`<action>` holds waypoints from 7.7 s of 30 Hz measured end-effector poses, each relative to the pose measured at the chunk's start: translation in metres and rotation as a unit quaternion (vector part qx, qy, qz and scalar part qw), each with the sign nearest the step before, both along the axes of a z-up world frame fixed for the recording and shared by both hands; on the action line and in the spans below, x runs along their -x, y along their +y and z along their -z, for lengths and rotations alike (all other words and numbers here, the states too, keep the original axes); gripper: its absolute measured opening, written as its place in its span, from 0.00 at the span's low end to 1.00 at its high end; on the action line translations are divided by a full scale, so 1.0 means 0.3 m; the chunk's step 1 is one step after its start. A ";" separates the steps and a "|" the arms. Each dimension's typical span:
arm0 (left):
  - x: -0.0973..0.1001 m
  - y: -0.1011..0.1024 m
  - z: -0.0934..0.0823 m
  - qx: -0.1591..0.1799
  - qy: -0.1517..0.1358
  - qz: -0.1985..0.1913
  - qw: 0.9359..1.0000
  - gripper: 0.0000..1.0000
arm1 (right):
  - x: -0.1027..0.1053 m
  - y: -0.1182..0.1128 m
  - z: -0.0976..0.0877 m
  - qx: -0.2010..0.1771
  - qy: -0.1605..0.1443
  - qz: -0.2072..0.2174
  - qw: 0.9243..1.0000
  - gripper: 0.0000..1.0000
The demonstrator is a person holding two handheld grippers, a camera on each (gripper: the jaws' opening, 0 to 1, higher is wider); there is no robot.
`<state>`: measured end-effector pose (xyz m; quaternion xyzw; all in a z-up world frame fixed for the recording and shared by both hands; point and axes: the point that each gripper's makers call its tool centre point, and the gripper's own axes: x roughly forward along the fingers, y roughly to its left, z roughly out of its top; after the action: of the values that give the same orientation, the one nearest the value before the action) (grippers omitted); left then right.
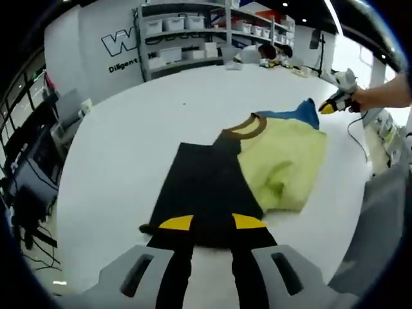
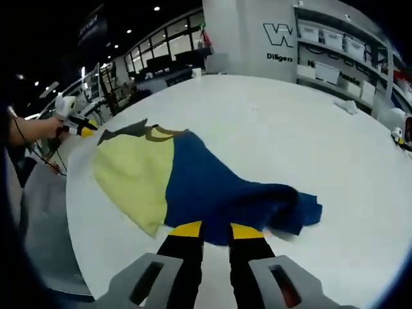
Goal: Fold the garment on the visible template until the final outline fits inside the template.
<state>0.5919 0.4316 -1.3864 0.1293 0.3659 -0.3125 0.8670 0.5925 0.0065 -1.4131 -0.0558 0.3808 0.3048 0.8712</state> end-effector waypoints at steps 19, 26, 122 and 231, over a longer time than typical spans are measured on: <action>0.180 -0.339 0.150 -0.006 0.046 0.120 0.992 0.27 | 0.147 0.232 0.099 0.027 0.007 -0.115 0.993 0.20; 0.175 -0.332 0.194 -0.031 0.059 0.113 0.991 0.14 | 0.143 0.260 0.102 0.032 0.005 -0.126 0.992 0.00; -0.174 -0.387 0.110 -0.046 0.021 0.040 0.998 0.25 | -0.267 0.394 -0.102 0.061 -0.120 -0.110 0.985 0.16; 0.464 -0.552 -0.019 0.203 0.284 0.087 0.933 0.05 | 0.532 0.240 -0.010 0.229 -0.045 -0.396 0.888 0.00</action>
<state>0.4528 0.2658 -1.3806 -0.1124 0.5133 -0.4780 0.7039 0.4330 0.0785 -1.4101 -0.4139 0.3465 0.5262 0.6570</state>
